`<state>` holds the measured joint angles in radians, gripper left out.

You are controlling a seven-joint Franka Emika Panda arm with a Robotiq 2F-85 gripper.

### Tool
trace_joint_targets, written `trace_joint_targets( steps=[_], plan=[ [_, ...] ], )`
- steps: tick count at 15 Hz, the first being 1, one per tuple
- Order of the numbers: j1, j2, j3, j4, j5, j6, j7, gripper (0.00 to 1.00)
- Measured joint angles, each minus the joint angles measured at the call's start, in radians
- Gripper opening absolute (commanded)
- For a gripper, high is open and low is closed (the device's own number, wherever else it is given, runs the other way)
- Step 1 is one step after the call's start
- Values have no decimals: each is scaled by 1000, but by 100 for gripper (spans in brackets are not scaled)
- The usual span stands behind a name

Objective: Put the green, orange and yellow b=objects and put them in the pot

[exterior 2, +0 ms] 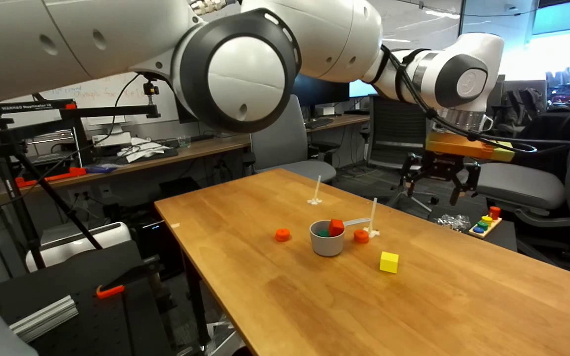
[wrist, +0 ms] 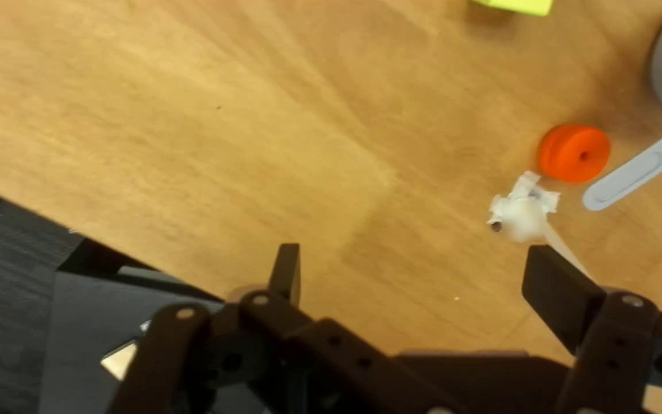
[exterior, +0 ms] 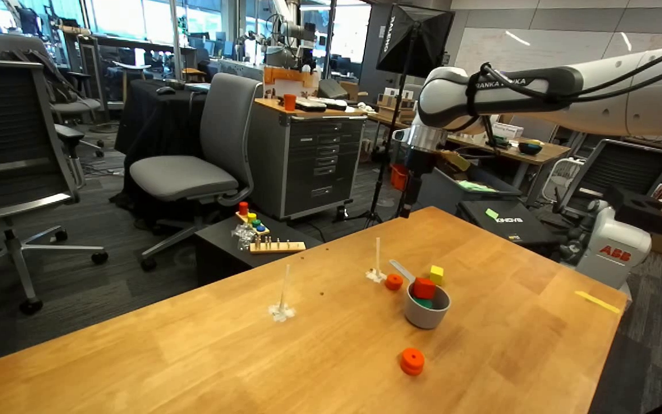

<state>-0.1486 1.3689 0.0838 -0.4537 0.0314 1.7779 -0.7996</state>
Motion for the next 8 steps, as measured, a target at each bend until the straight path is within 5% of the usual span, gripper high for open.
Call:
trace_joint_targets(
  steps=[4,8],
  plan=[
    [21,18,-65,0,-77,148,4,100],
    [30,68,-116,-3,-132,168,13,100]
  ],
)
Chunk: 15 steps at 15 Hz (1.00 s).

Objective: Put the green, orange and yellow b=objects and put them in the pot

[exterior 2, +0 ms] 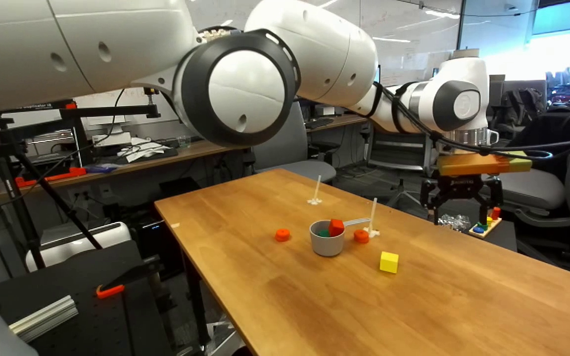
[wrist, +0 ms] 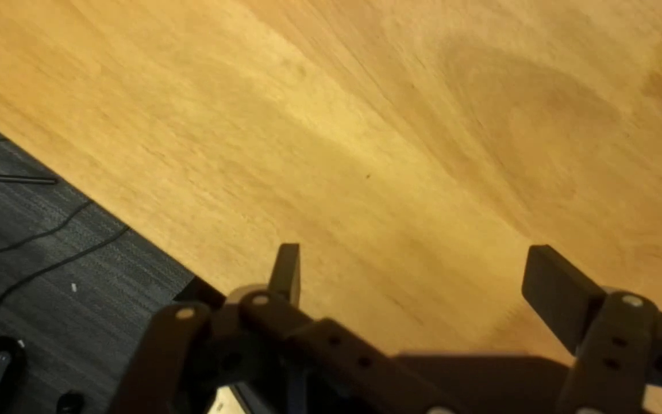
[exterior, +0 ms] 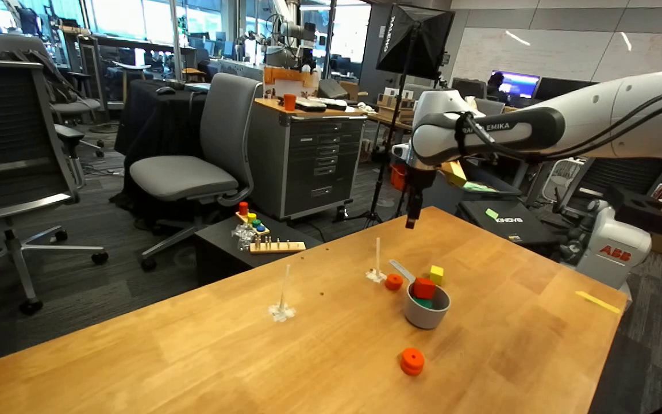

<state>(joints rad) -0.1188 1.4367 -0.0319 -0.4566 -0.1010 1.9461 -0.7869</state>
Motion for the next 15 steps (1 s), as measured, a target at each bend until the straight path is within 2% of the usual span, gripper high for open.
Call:
trace_joint_targets(
  steps=[4,9,15],
  plan=[
    [19,56,-6,0,-17,4,-2,100],
    [68,63,-6,-11,-32,41,-1,100],
    [66,63,-7,-11,-33,45,-1,100]
  ],
)
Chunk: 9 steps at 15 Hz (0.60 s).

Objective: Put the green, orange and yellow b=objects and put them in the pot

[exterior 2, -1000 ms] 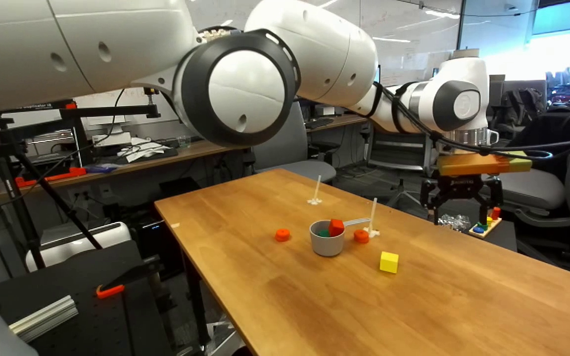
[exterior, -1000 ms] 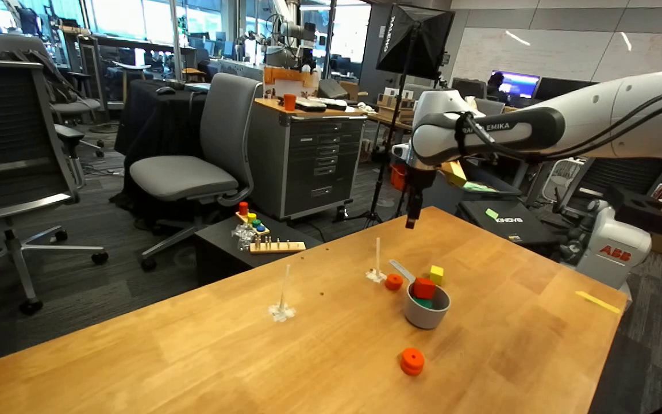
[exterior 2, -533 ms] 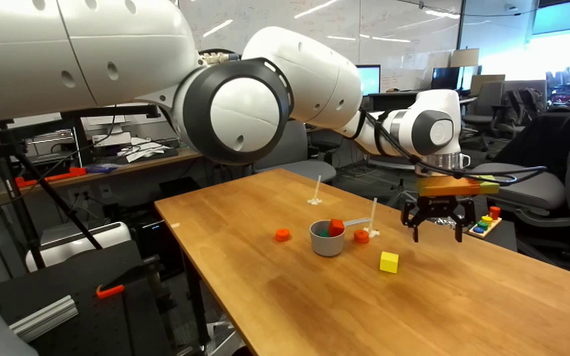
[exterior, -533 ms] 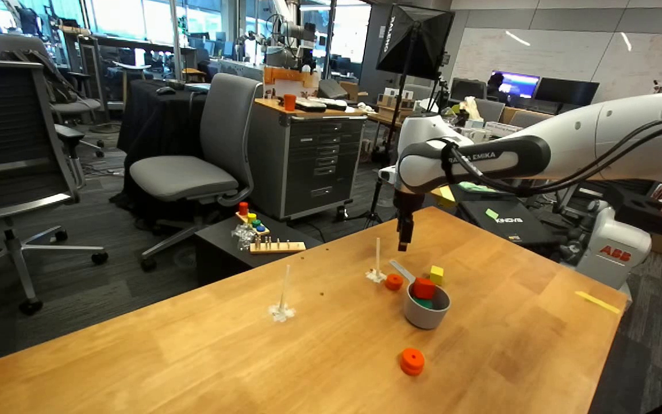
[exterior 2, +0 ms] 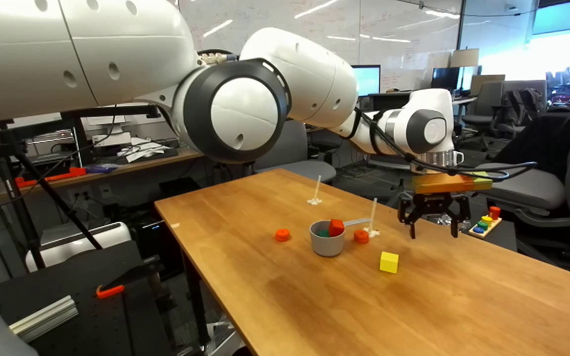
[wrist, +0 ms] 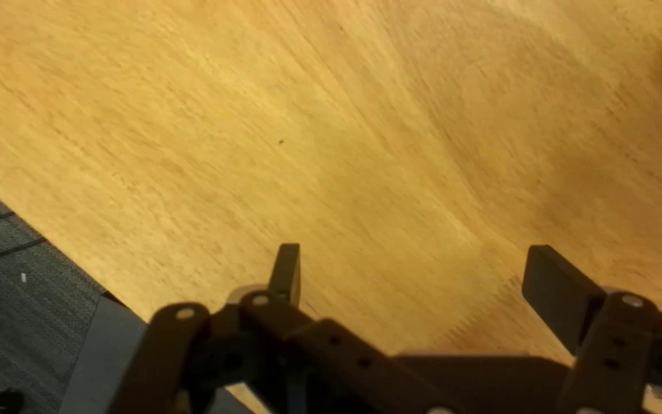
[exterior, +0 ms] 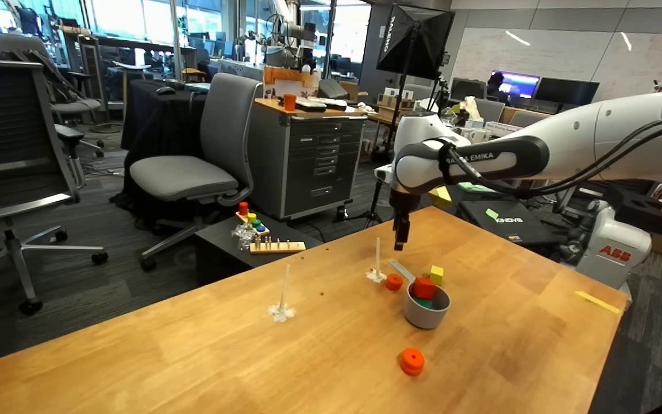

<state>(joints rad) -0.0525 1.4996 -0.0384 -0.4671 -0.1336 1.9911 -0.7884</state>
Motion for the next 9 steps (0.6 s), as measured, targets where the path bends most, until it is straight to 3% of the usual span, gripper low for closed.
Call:
trace_joint_targets(
  steps=[9],
  plan=[
    [80,-20,16,16,0,43,-3,100]
  ],
)
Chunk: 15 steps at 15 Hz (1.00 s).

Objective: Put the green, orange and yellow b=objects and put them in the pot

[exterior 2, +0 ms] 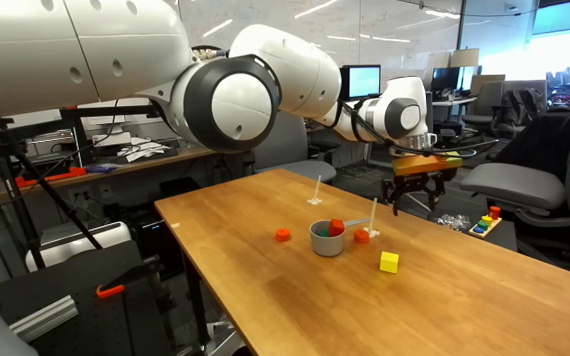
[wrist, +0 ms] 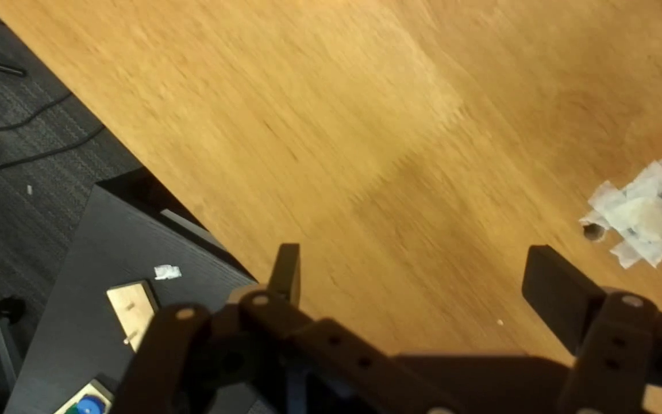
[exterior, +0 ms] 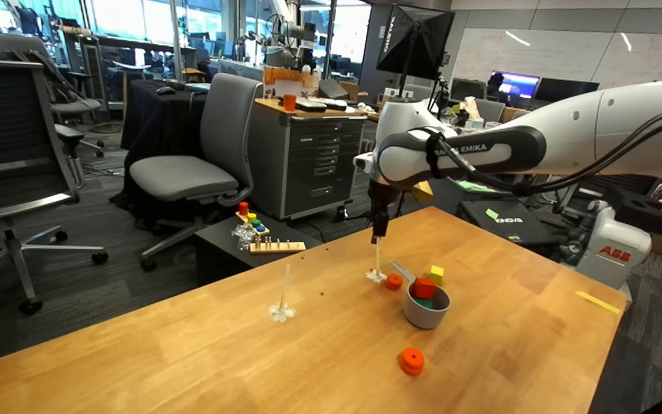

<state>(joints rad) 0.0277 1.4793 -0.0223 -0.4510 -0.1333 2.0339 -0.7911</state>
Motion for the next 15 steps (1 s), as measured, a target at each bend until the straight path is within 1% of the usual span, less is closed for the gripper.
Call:
trace_joint_targets(
  steps=[5,15],
  plan=[
    [28,7,9,-5,4,-3,12,100],
    [34,11,20,-59,5,5,63,100]
  ],
)
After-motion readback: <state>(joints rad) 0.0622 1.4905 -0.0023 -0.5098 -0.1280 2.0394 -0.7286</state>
